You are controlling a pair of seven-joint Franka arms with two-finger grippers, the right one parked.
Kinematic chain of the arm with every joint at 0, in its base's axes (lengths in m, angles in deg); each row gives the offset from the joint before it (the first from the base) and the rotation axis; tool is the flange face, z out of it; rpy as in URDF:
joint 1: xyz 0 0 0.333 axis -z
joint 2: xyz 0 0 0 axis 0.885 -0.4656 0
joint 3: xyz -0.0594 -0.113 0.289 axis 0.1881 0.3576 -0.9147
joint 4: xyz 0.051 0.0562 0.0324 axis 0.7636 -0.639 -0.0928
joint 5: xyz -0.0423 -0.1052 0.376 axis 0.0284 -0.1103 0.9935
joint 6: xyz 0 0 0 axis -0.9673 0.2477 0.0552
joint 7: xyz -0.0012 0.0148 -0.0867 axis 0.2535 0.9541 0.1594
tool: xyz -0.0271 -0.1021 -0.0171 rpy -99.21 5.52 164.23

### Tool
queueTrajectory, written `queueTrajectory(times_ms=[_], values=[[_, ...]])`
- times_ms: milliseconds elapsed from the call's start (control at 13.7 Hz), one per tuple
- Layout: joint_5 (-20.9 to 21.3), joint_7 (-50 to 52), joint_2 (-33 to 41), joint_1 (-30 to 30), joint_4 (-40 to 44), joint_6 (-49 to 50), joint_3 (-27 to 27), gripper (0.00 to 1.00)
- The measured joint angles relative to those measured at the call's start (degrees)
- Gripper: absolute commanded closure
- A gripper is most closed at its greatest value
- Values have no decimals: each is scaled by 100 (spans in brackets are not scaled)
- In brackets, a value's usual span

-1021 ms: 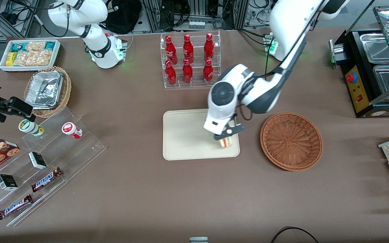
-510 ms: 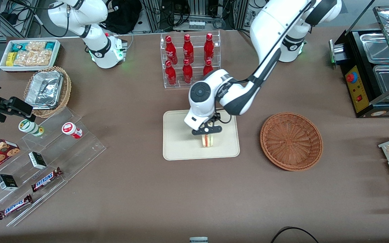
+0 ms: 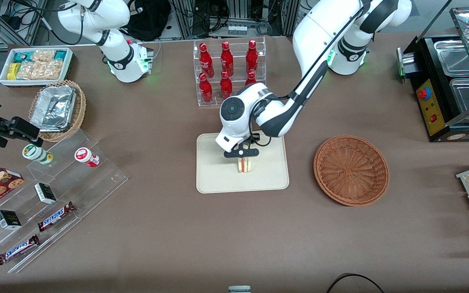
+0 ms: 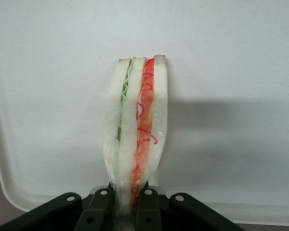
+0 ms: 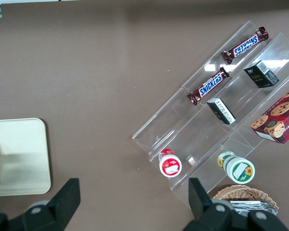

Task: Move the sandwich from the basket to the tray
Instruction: 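Lower the sandwich onto the tray and open the left gripper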

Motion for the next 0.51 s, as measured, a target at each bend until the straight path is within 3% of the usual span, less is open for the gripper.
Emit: queueTrajectory(times_ms=[73,510], values=[[0,-6,-11,0,9,-24,0,0],[-2,210,332,-49,194,-8,-37,0]])
